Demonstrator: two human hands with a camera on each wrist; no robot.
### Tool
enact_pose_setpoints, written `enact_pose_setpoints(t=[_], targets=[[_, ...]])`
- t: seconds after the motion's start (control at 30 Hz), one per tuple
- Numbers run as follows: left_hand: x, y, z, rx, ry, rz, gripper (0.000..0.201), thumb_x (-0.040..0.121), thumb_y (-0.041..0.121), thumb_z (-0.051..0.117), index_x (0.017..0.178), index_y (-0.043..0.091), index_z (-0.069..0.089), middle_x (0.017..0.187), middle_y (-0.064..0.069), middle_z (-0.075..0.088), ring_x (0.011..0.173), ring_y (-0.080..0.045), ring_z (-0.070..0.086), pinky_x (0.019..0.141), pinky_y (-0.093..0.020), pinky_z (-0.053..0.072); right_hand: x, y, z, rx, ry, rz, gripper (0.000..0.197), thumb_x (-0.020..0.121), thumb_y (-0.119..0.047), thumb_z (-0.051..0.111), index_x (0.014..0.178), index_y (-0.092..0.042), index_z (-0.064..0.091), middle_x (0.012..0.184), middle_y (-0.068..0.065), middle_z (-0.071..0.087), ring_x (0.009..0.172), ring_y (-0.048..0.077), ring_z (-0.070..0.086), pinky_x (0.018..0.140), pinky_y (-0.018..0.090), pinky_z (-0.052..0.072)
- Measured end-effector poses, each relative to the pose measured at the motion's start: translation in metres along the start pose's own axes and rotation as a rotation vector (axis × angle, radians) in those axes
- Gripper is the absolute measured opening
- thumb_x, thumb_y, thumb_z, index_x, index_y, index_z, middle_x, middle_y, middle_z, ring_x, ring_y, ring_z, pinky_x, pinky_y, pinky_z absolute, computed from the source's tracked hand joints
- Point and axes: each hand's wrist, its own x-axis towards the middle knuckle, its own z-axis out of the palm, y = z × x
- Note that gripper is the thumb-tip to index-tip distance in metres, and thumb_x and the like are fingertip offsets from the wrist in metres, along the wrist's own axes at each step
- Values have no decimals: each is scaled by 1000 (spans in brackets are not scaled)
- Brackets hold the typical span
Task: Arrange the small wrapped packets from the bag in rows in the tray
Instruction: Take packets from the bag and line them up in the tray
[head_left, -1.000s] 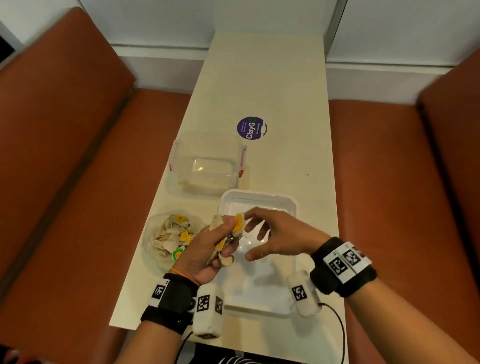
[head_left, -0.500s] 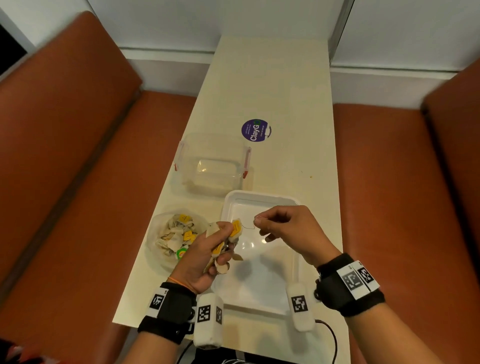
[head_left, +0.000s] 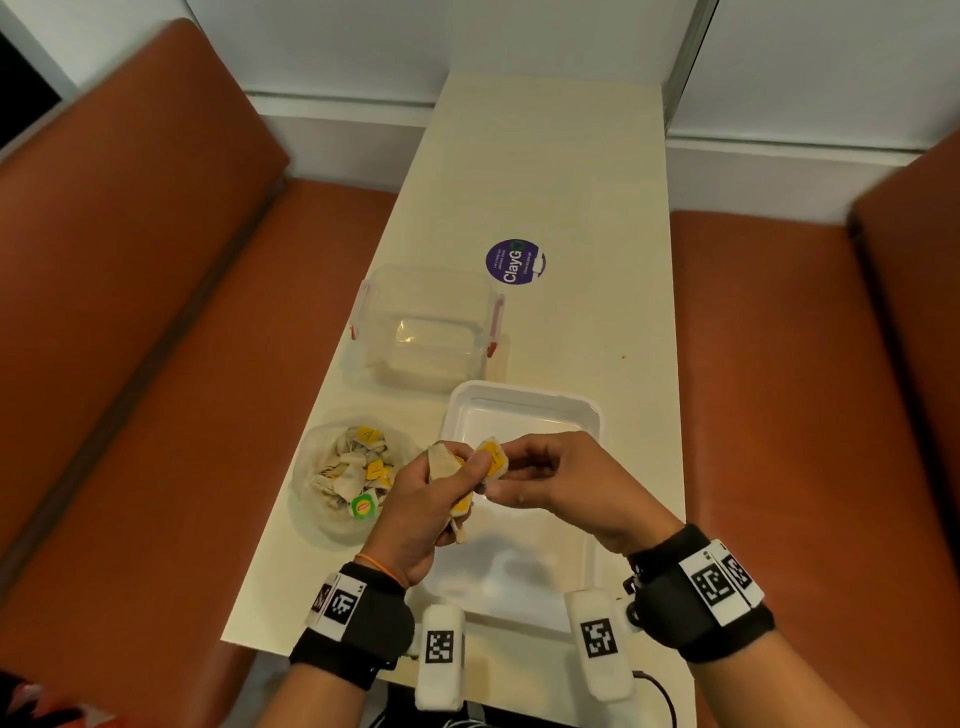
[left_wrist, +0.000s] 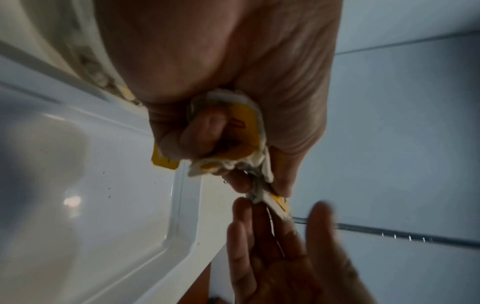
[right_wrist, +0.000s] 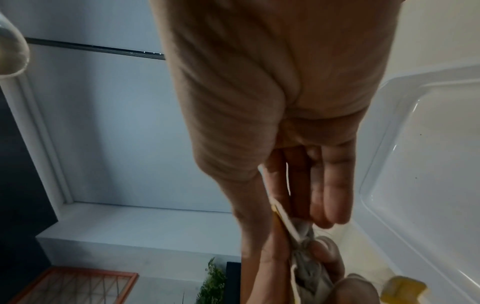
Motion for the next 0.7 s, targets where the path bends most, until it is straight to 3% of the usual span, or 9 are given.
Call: enact_pose_setpoints(t=[0.1, 0.2, 0.3, 0.4, 0.47, 0.6, 0.7], targets=[[0, -1, 3, 46, 3, -6, 36, 83, 52, 83, 96, 21, 70, 77, -3, 63, 60, -16, 46, 51, -25, 33, 4, 1, -1, -70, 121, -7, 18, 87, -29, 84, 100, -17, 82, 93, 0, 81, 91, 21, 76, 89, 37, 62], [-1, -4, 3, -27, -8, -53, 40, 89, 54, 73, 108, 19, 72, 80, -5, 61, 55, -14, 44, 45, -21, 25, 8, -2, -4, -100, 175, -11, 12, 90, -30, 80, 95, -18, 83, 92, -1, 81, 91, 26, 74, 90, 46, 61], [-2, -8, -3, -107, -21, -73, 37, 90, 52, 70, 119, 30, 75, 77, -5, 54, 55, -12, 39, 46, -24, 23, 8, -14, -11, -234, 159, -60, 15, 87, -43, 81, 92, -29, 84, 91, -11, 79, 86, 8, 72, 86, 36, 61], [-4, -12, -10, -120, -86, -14, 44, 88, 42, 74, 132, 40, 70, 73, -6, 47, 61, -12, 40, 47, -23, 33, 9, -27, -18, -548, 134, -117, 18, 82, -56, 81, 87, -39, 83, 89, -17, 74, 85, 3, 67, 78, 29, 57], [-6, -10, -10, -68, -138, 26, 48, 90, 36, 81, 136, 42, 67, 69, -5, 46, 59, -13, 40, 51, -26, 35, 12, -34, -20, -663, 62, -131, 17, 84, -53, 80, 89, -38, 83, 85, -17, 75, 81, 3, 67, 77, 29, 57], [-2, -9, -2, 3, -87, 16, 37, 80, 43, 82, 115, 30, 78, 65, 3, 55, 58, -11, 46, 55, -26, 38, 21, -41, -21, -711, -26, -129, 17, 93, -44, 74, 86, -30, 82, 78, -17, 76, 72, 3, 66, 68, 20, 52], [0, -12, -1, -5, -28, -10, 39, 77, 51, 82, 104, 22, 80, 65, 2, 50, 57, -12, 42, 54, -26, 32, 30, -33, -16, -583, 48, -80, 14, 94, -35, 74, 88, -24, 80, 78, -9, 77, 72, 11, 71, 73, 34, 61]])
